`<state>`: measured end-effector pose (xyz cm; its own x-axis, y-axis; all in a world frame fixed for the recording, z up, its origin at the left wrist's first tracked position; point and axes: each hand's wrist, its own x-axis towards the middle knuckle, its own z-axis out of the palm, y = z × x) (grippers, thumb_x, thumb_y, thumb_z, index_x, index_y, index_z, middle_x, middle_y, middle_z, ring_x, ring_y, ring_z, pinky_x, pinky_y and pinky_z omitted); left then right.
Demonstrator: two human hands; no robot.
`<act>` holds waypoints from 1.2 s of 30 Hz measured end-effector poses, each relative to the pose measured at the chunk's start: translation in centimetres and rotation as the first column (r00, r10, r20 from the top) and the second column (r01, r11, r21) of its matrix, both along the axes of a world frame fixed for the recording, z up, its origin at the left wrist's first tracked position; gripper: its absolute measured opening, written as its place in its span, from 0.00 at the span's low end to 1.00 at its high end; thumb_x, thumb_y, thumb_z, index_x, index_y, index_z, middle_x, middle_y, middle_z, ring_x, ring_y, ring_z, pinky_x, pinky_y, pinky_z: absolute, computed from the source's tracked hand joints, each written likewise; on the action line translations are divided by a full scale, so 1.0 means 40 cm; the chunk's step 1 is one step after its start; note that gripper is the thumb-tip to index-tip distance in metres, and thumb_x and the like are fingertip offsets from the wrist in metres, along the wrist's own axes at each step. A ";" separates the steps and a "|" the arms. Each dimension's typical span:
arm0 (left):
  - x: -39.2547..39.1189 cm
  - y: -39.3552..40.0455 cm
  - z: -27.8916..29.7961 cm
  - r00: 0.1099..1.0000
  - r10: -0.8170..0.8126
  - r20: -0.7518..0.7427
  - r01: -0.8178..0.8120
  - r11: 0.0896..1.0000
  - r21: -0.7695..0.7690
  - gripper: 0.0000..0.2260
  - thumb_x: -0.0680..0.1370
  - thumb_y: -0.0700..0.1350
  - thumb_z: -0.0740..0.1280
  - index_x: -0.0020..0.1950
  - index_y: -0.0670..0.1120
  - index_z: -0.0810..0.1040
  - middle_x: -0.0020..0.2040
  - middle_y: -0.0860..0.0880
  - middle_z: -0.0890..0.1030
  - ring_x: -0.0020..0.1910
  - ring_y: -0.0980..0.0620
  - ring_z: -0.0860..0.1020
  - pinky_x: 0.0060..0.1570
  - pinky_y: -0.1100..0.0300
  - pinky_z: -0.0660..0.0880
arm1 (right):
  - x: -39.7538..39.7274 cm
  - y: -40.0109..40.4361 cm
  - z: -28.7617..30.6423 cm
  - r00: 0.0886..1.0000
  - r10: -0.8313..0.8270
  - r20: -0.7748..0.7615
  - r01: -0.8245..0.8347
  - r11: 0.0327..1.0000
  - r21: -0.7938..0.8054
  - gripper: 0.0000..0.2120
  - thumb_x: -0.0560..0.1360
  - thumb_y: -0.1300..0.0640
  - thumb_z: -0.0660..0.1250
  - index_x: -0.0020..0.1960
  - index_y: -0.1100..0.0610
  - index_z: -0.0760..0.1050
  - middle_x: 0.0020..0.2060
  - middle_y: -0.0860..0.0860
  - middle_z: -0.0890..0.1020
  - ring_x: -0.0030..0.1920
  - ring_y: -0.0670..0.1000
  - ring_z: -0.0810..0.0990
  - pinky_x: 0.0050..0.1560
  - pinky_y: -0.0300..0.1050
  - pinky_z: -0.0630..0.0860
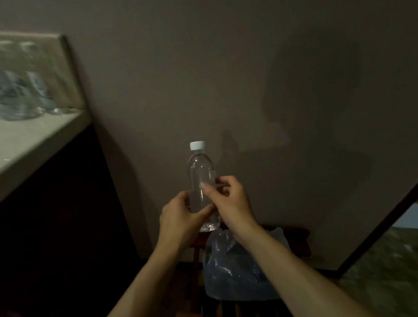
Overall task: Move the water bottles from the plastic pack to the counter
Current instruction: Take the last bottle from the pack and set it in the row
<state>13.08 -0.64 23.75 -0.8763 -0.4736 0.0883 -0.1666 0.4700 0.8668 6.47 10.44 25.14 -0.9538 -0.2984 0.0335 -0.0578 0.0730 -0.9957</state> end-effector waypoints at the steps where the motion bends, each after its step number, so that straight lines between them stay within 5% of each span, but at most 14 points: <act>1: 0.018 -0.028 0.021 0.999 -0.011 -0.043 0.014 0.997 0.070 0.18 0.66 0.62 0.75 0.52 0.55 0.80 0.42 0.55 0.84 0.39 0.60 0.83 0.37 0.65 0.77 | 0.008 -0.014 0.020 0.999 0.011 -0.050 -0.011 1.000 -0.004 0.09 0.73 0.46 0.72 0.49 0.47 0.77 0.44 0.48 0.84 0.45 0.46 0.83 0.47 0.43 0.81; 5: 0.087 -0.155 0.108 0.971 -0.112 -0.210 0.160 0.960 0.229 0.20 0.69 0.47 0.78 0.59 0.48 0.81 0.50 0.52 0.87 0.50 0.55 0.85 0.52 0.54 0.81 | 0.038 -0.086 0.097 0.983 0.133 -0.129 -0.138 0.990 -0.034 0.05 0.77 0.49 0.67 0.48 0.49 0.80 0.45 0.48 0.84 0.48 0.47 0.83 0.45 0.41 0.80; 9: 0.167 -0.301 0.184 0.935 -0.229 -0.271 0.292 0.931 0.219 0.19 0.70 0.40 0.77 0.60 0.46 0.79 0.53 0.50 0.86 0.53 0.52 0.85 0.51 0.62 0.81 | 0.084 -0.200 0.155 0.929 0.346 -0.131 -0.347 0.938 0.021 0.05 0.77 0.48 0.66 0.47 0.47 0.80 0.39 0.38 0.85 0.41 0.35 0.81 0.36 0.27 0.73; 15: 0.291 -0.563 0.251 0.920 -0.308 -0.243 0.348 0.927 0.144 0.22 0.73 0.36 0.74 0.65 0.47 0.76 0.56 0.49 0.85 0.54 0.52 0.84 0.54 0.57 0.81 | 0.175 -0.447 0.201 0.845 0.514 -0.149 -0.520 0.854 -0.002 0.02 0.78 0.55 0.66 0.47 0.52 0.77 0.28 0.39 0.81 0.29 0.36 0.77 0.29 0.27 0.70; 19: 0.335 -0.711 0.309 0.925 -0.308 -0.223 0.306 0.951 -0.044 0.19 0.73 0.35 0.74 0.59 0.52 0.79 0.50 0.51 0.86 0.50 0.53 0.85 0.52 0.56 0.82 | 0.237 -0.605 0.226 0.867 0.454 -0.205 -0.480 0.872 -0.097 0.05 0.77 0.62 0.68 0.53 0.56 0.79 0.36 0.43 0.86 0.34 0.38 0.82 0.31 0.29 0.74; 21: 0.340 -0.774 0.334 0.951 -0.268 -0.152 0.231 0.947 -0.224 0.18 0.73 0.42 0.75 0.63 0.49 0.80 0.51 0.47 0.83 0.50 0.49 0.83 0.54 0.49 0.80 | 0.265 -0.673 0.236 0.881 0.428 -0.202 -0.453 0.886 -0.097 0.09 0.76 0.60 0.69 0.56 0.56 0.79 0.40 0.46 0.86 0.35 0.41 0.83 0.32 0.33 0.76; 24: 0.345 -0.852 0.361 0.984 -0.161 -0.078 0.120 0.916 -0.383 0.21 0.73 0.50 0.74 0.66 0.54 0.77 0.51 0.47 0.74 0.50 0.50 0.77 0.54 0.54 0.77 | 0.287 -0.754 0.243 0.894 0.383 -0.231 -0.405 0.913 -0.054 0.06 0.77 0.55 0.69 0.54 0.51 0.79 0.39 0.46 0.86 0.32 0.41 0.81 0.30 0.35 0.75; 29: 0.317 -0.949 0.370 0.971 -0.166 -0.174 0.104 0.943 -0.315 0.23 0.72 0.47 0.76 0.66 0.51 0.78 0.53 0.50 0.82 0.48 0.53 0.81 0.46 0.59 0.80 | 0.271 -0.863 0.261 0.925 0.291 -0.243 -0.313 0.948 -0.057 0.08 0.74 0.51 0.72 0.53 0.47 0.80 0.46 0.50 0.86 0.45 0.48 0.86 0.35 0.38 0.79; 33: 0.261 -1.005 0.341 0.953 -0.048 -0.299 -0.003 0.986 -0.167 0.23 0.69 0.47 0.78 0.63 0.50 0.79 0.46 0.56 0.82 0.43 0.62 0.81 0.36 0.73 0.76 | 0.219 -0.955 0.256 0.932 0.200 -0.302 -0.200 0.979 0.031 0.15 0.69 0.43 0.72 0.54 0.47 0.81 0.47 0.50 0.86 0.49 0.51 0.85 0.50 0.56 0.82; 36: 0.205 -1.055 0.326 0.952 0.018 -0.305 -0.048 0.995 -0.089 0.21 0.69 0.47 0.79 0.59 0.50 0.77 0.45 0.58 0.80 0.42 0.65 0.79 0.35 0.73 0.75 | 0.173 -1.030 0.237 0.937 0.120 -0.328 -0.102 0.992 0.071 0.17 0.69 0.41 0.72 0.54 0.48 0.81 0.47 0.47 0.86 0.49 0.49 0.84 0.53 0.57 0.81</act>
